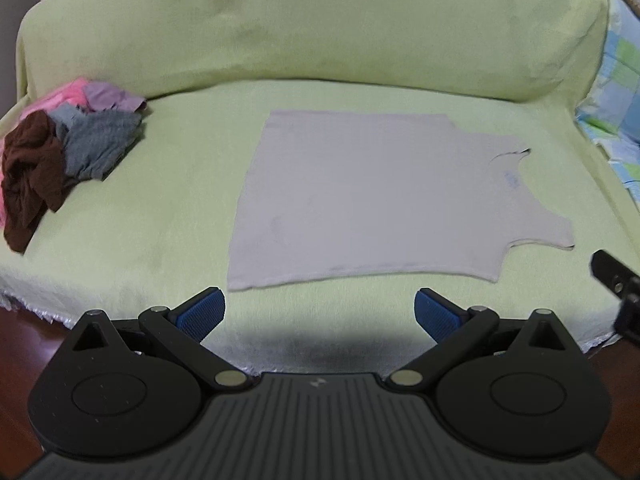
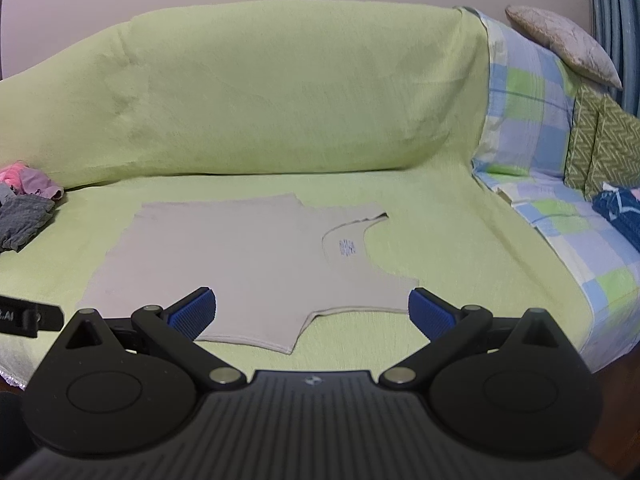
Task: Fold clothes
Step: 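Move both grippers toward the grey T-shirt on the sofa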
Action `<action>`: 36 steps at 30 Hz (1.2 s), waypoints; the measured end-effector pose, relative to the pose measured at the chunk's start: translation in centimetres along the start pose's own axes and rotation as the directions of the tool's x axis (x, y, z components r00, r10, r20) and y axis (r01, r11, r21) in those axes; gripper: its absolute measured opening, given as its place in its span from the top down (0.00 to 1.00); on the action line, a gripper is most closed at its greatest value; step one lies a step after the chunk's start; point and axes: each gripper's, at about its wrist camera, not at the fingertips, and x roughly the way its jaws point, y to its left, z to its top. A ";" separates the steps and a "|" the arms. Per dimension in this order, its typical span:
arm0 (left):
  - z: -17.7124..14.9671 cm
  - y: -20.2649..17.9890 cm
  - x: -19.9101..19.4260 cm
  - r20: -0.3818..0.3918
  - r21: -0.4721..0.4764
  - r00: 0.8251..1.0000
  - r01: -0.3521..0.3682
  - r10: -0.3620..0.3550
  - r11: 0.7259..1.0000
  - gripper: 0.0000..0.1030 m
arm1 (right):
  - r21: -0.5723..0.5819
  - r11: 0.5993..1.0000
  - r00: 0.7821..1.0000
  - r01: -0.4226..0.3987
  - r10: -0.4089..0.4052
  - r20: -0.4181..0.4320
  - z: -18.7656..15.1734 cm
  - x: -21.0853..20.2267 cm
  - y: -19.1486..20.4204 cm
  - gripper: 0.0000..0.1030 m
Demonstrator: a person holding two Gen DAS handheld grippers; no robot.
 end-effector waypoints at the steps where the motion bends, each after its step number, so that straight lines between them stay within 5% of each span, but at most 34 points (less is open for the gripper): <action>1: -0.5 -0.3 0.5 0.001 0.012 1.000 -0.013 0.013 1.000 0.00 | -0.001 1.000 1.000 0.002 -0.002 -0.004 -0.2 0.4 -0.1 0.02; 21: 0.5 1.8 8.9 -0.060 -0.010 0.996 -0.066 0.065 0.998 0.00 | 0.019 0.999 0.999 -0.034 0.034 -0.026 -0.5 7.7 -3.4 0.02; 26: 0.3 2.6 11.4 -0.112 -0.066 0.992 -0.065 0.057 0.996 0.00 | 0.025 0.999 0.995 -0.038 0.040 -0.089 -1.3 10.2 -4.1 0.14; 36: -0.1 2.3 13.9 -0.150 -0.135 0.988 -0.052 0.032 0.989 0.00 | 0.038 0.999 0.990 -0.005 0.010 -0.139 -3.0 13.0 -5.1 0.15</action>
